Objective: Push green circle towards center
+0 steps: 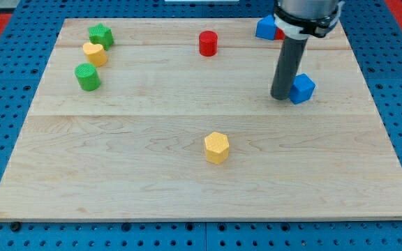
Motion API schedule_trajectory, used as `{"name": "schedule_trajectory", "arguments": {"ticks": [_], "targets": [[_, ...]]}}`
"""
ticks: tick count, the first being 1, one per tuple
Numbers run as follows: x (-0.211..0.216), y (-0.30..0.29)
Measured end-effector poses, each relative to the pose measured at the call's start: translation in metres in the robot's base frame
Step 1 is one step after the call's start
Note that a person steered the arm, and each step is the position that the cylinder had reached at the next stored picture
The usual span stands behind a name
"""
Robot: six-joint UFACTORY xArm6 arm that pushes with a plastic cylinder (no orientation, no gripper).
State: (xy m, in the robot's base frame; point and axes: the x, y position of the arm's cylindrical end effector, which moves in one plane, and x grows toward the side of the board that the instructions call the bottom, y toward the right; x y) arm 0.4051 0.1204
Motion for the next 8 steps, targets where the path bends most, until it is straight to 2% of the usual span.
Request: {"name": "schedule_trajectory", "arguments": {"ticks": [1, 2, 4, 5, 6, 7, 8], "targets": [[0.019, -0.07], [0.021, -0.168], [0.021, -0.34], [0.006, -0.399], [-0.029, -0.422], [-0.054, -0.412], [-0.051, -0.38]]}}
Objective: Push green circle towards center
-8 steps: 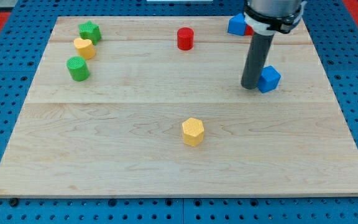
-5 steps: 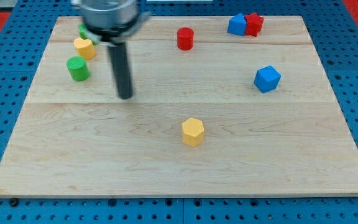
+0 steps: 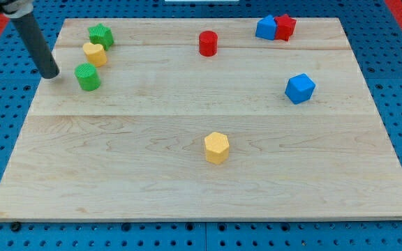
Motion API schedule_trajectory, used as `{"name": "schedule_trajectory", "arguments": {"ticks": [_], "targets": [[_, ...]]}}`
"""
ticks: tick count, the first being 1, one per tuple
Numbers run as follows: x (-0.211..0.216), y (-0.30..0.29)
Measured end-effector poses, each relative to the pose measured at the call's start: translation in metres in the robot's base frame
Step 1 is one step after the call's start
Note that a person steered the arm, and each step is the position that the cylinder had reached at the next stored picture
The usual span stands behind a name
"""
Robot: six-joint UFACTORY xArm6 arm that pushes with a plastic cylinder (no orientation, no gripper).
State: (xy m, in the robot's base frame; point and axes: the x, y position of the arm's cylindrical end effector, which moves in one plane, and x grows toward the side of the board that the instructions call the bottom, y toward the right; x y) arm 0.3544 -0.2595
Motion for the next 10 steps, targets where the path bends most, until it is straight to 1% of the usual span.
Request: {"name": "schedule_trajectory", "arguments": {"ticks": [2, 3, 4, 5, 6, 8, 9, 10], "targets": [[0.023, 0.053], [0.011, 0.054], [-0.012, 0.053], [-0.019, 0.071], [-0.014, 0.079], [-0.014, 0.071], [-0.008, 0.037], [0.009, 0.043]]}}
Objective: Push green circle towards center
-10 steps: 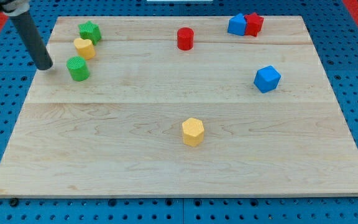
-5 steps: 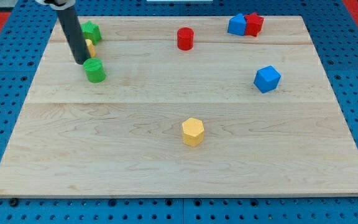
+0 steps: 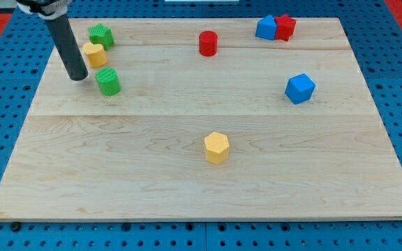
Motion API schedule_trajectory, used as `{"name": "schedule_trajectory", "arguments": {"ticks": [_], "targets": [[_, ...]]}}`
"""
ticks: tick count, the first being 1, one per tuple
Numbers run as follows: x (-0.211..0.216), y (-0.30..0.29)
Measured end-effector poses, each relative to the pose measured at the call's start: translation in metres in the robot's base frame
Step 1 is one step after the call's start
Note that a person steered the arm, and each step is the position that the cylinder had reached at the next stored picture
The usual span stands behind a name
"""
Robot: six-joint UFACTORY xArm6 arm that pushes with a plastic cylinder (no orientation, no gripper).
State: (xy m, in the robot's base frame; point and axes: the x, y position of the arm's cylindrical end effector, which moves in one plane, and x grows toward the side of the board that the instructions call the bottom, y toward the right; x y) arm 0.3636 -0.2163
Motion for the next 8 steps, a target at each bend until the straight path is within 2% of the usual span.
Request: {"name": "schedule_trajectory", "arguments": {"ticks": [7, 8], "targets": [[0.007, 0.061], [-0.015, 0.058]]}}
